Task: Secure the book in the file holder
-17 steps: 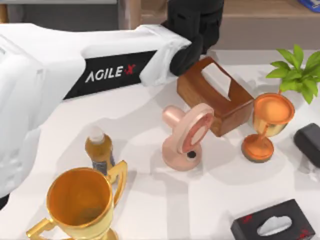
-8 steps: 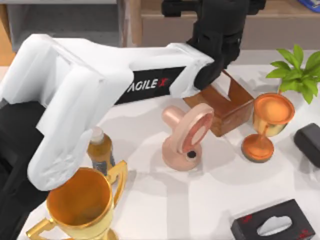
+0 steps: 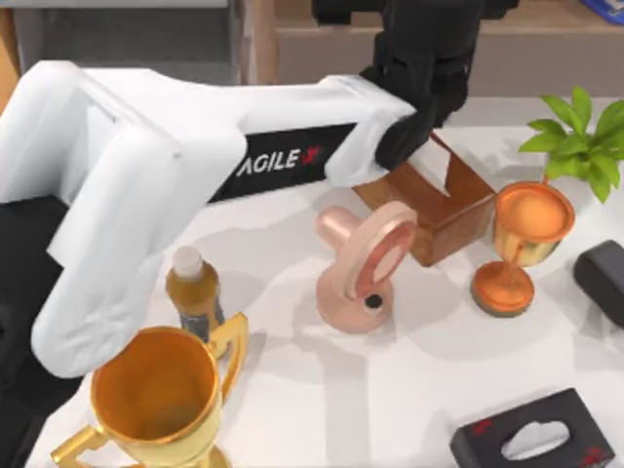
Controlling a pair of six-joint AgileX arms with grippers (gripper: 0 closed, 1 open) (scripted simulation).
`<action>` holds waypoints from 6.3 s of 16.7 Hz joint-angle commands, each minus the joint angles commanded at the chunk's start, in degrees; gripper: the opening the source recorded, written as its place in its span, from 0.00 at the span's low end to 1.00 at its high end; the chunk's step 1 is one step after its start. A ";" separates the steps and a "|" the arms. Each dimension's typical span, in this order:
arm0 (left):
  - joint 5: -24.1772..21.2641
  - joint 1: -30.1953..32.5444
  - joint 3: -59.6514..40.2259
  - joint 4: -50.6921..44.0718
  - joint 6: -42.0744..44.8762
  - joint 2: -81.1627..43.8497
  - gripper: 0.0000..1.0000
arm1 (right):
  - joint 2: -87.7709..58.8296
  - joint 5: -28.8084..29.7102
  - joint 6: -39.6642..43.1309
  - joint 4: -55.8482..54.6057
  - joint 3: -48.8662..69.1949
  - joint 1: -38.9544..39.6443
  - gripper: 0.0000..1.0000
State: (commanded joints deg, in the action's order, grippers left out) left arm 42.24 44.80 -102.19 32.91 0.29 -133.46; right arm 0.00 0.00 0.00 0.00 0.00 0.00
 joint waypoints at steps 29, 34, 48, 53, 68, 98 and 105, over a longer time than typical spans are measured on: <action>-1.40 -1.35 -8.23 -2.17 -0.16 -6.32 0.00 | 0.00 0.00 0.00 0.00 0.00 0.00 1.00; -1.35 -1.04 -8.43 -2.33 0.02 -6.17 0.00 | 0.00 0.00 0.00 0.00 0.00 0.00 1.00; -1.50 -0.89 -9.62 -4.82 0.50 -4.99 0.00 | 0.00 0.00 0.00 0.00 0.00 0.00 1.00; -4.50 -0.26 0.13 -4.72 9.20 2.92 0.00 | 0.00 0.00 0.00 0.00 0.00 0.00 1.00; -21.55 -7.11 57.14 -1.23 59.43 43.63 0.00 | 0.00 0.00 0.00 0.00 0.00 0.00 1.00; -32.99 -32.36 53.18 9.76 87.30 26.26 0.00 | 0.00 0.00 0.00 0.00 0.00 0.00 1.00; -33.03 -32.40 53.00 9.73 87.32 26.06 0.23 | 0.00 0.00 0.00 0.00 0.00 0.00 1.00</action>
State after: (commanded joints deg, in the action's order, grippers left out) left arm 9.20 12.40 -49.19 42.63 87.61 -107.40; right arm 0.00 0.00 0.00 0.00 0.00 0.00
